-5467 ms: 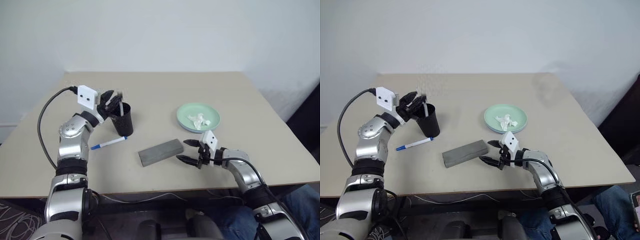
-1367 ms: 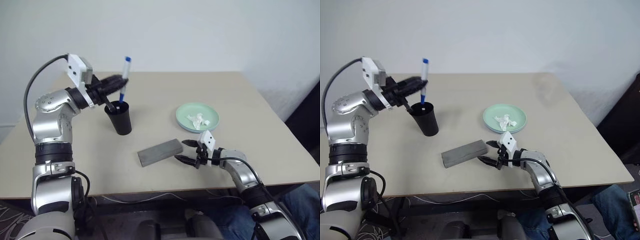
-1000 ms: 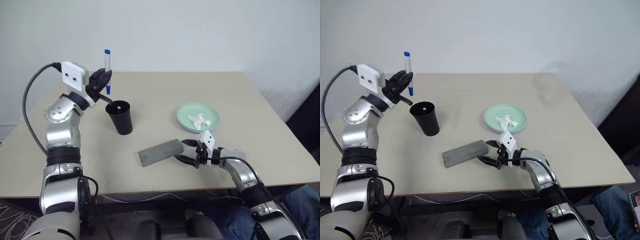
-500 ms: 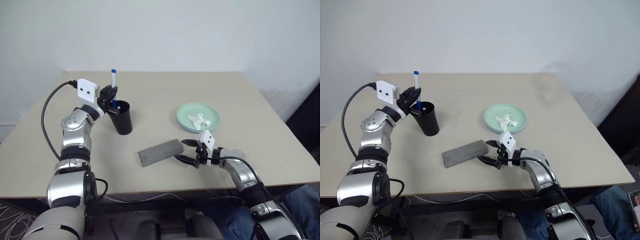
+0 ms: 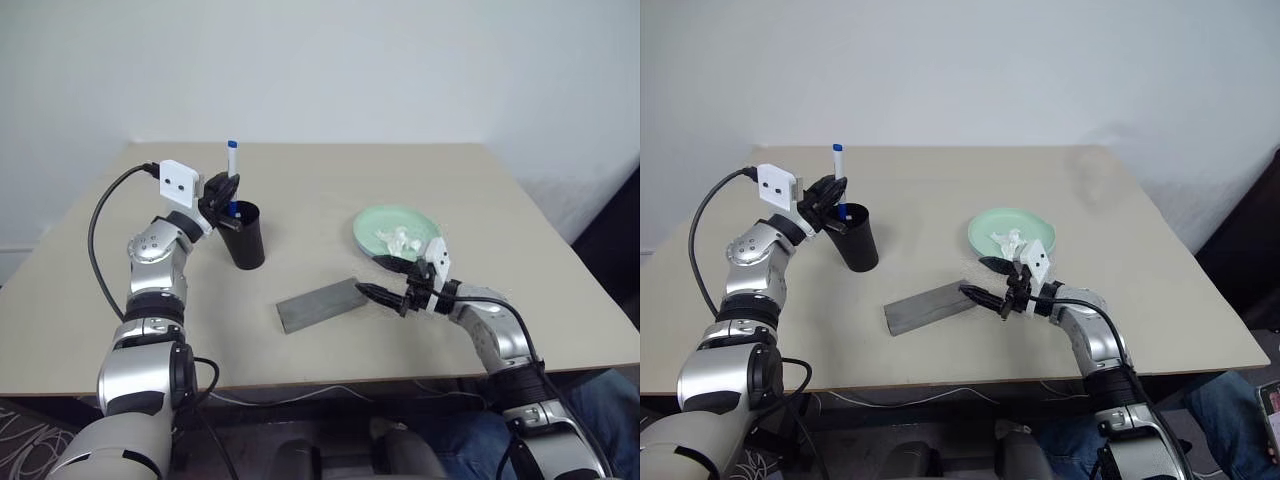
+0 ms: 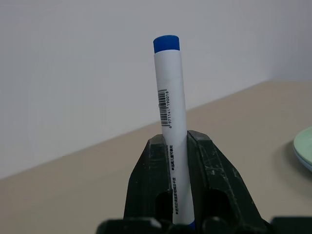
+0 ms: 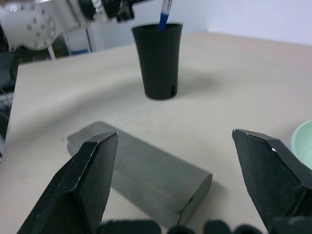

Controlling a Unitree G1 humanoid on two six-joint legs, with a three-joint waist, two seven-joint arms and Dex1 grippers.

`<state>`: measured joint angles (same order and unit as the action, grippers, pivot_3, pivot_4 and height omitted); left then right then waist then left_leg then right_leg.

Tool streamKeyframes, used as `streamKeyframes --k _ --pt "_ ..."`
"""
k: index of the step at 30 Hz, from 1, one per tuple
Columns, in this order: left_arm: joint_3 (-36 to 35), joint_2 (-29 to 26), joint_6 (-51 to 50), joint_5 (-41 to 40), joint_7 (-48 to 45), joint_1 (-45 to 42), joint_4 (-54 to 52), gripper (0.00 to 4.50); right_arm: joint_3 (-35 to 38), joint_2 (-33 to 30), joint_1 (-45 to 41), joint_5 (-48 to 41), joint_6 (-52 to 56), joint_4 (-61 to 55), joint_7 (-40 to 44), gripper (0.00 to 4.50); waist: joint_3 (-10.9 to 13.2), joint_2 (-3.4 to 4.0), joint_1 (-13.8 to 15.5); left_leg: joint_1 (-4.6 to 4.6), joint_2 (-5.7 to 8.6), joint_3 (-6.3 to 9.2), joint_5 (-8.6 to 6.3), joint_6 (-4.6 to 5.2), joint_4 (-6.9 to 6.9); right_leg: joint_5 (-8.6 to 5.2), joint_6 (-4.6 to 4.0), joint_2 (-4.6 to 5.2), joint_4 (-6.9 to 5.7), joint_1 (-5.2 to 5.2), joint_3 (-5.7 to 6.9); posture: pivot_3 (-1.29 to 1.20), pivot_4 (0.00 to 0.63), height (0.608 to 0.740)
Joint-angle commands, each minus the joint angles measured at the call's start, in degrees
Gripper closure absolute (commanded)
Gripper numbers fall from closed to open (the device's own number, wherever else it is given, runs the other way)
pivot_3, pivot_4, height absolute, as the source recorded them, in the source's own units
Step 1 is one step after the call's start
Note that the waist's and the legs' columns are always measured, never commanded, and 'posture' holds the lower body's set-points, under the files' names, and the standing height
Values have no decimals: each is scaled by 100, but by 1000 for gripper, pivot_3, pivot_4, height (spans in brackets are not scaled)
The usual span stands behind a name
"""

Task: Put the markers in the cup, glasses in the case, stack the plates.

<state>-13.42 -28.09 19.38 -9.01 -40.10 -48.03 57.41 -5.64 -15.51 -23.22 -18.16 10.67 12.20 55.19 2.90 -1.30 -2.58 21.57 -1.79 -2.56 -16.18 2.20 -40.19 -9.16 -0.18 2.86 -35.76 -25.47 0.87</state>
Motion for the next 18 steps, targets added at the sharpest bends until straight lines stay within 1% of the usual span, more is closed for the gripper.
streamKeyframes --k 1,2,3,5,11,18 --pt "14 27 108 -48 -3 -96 -72 4065 107 -21 -158 -140 -21 -234 12 434 0 0 1 0 0 0 0 0 0 0 0 0 0 0 0 0 0 721" --pt "16 36 104 -44 2 -98 -67 3684 102 -16 -157 -136 -23 -232 8 434 0 0 1 1 0 0 0 0 0 0 0 0 1 0 1 0 0 721" --pt "16 42 101 -41 6 -100 -65 3475 99 -13 -156 -134 -23 -232 5 434 0 0 0 1 0 0 0 0 0 0 0 0 1 0 0 0 0 721" --pt "15 56 92 -39 16 -104 -69 2797 92 -5 -151 -130 -22 -238 -2 434 0 0 0 2 0 -1 0 0 0 0 0 0 2 0 0 0 0 721" --pt "-31 84 49 -127 -63 -107 -125 616 77 7 -155 -102 -39 -185 -18 434 0 0 0 1 0 0 0 0 0 0 0 0 1 -1 1 0 0 721" --pt "-34 83 20 -190 -105 -97 -163 616 58 40 -143 -100 -31 -193 -32 434 0 0 0 1 0 0 0 0 0 0 0 0 1 -1 1 0 0 721"
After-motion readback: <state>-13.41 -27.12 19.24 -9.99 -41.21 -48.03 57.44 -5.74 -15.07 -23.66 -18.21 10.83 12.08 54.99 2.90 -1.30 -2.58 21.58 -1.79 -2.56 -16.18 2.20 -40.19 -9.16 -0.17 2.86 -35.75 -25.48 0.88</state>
